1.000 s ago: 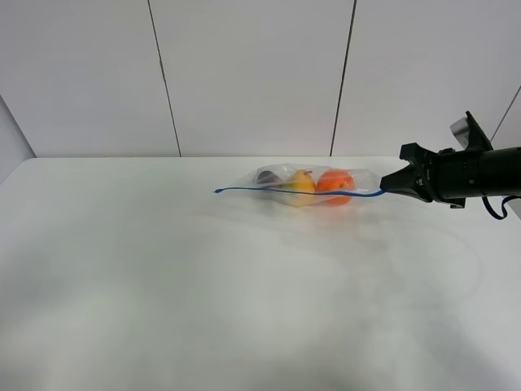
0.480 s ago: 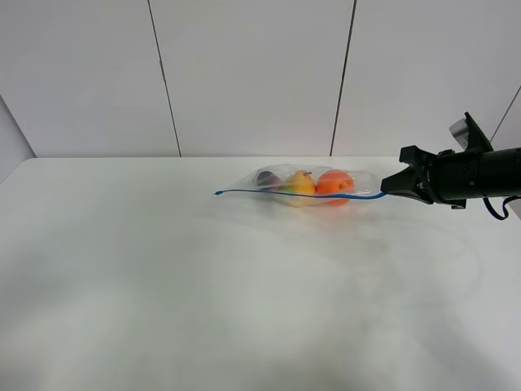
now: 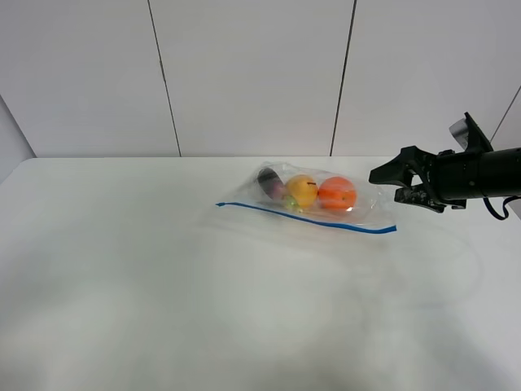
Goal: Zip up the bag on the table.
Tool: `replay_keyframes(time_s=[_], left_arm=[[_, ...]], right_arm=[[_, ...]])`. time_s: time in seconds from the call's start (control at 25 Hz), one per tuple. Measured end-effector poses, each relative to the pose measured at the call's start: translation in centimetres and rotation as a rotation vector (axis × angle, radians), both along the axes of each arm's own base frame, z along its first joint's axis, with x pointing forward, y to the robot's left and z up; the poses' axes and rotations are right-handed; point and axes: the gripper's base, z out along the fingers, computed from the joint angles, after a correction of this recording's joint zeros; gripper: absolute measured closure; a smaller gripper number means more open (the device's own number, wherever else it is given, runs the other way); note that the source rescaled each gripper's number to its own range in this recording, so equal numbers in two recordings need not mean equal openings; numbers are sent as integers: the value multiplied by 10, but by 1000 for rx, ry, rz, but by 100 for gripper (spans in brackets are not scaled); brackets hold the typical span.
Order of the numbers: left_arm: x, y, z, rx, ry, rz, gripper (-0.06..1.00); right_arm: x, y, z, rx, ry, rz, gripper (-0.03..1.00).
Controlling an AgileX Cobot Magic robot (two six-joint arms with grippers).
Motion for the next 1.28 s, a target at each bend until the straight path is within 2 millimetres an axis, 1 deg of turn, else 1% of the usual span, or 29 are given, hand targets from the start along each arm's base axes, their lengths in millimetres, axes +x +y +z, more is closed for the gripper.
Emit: replay_keyframes(time_s=[0.32,0.56,1.0,1.28], left_arm=[[0,0,0,0,0,0,19],[0,0,0,0,0,0,19],[0,0,0,0,0,0,19],[0,0,0,0,0,0,19]], right_arm=[[-3,-1,-4,-63,10,45,13],[-6,-8,-11,-211,24,99,13],[-5,-31,-21,-498,63,24,13],[-6,-43,-23,-614,100,-32,13]])
